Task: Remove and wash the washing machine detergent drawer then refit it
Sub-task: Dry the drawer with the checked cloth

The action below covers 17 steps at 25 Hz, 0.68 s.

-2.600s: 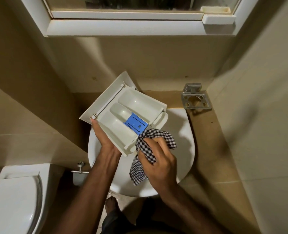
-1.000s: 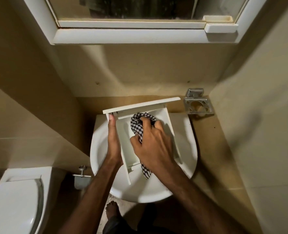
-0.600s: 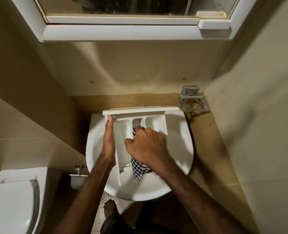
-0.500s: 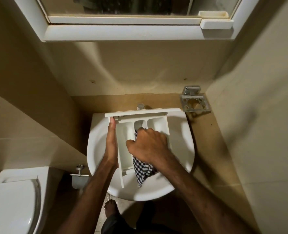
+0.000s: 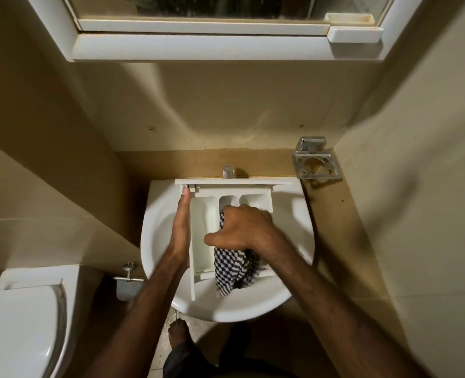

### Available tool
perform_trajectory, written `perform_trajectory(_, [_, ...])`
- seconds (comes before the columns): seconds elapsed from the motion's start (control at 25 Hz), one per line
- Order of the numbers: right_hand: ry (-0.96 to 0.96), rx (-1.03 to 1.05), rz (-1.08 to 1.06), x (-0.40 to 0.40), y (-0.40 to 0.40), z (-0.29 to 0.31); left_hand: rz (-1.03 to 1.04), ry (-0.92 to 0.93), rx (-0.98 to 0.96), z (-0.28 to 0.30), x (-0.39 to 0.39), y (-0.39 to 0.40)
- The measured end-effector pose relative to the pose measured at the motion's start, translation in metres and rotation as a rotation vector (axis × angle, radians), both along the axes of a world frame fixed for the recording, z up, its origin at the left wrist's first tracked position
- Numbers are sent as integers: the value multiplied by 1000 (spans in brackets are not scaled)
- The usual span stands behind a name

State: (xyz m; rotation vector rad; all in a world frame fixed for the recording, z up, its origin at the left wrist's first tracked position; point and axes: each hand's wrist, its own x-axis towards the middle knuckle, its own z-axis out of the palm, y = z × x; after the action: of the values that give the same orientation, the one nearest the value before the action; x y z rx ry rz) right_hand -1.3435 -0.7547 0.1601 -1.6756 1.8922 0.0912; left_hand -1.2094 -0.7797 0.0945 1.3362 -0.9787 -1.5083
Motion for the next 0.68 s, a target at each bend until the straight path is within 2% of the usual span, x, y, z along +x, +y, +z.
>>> perform_trajectory(0.24, [-275,-224,-243,18,17,-16,-5,70,76,-10,6,-7])
perform_trajectory(0.4, [-88,-468,-227,34,18,-23,101,77,103,-12,-2,0])
perform_trajectory(0.52, [-35,-417,-155,31,22,-26,64,59,77,-11,-2,-4])
perform_trajectory(0.68, [-120,-317,-81,12,23,-24,43,51,19,-14,4,-11])
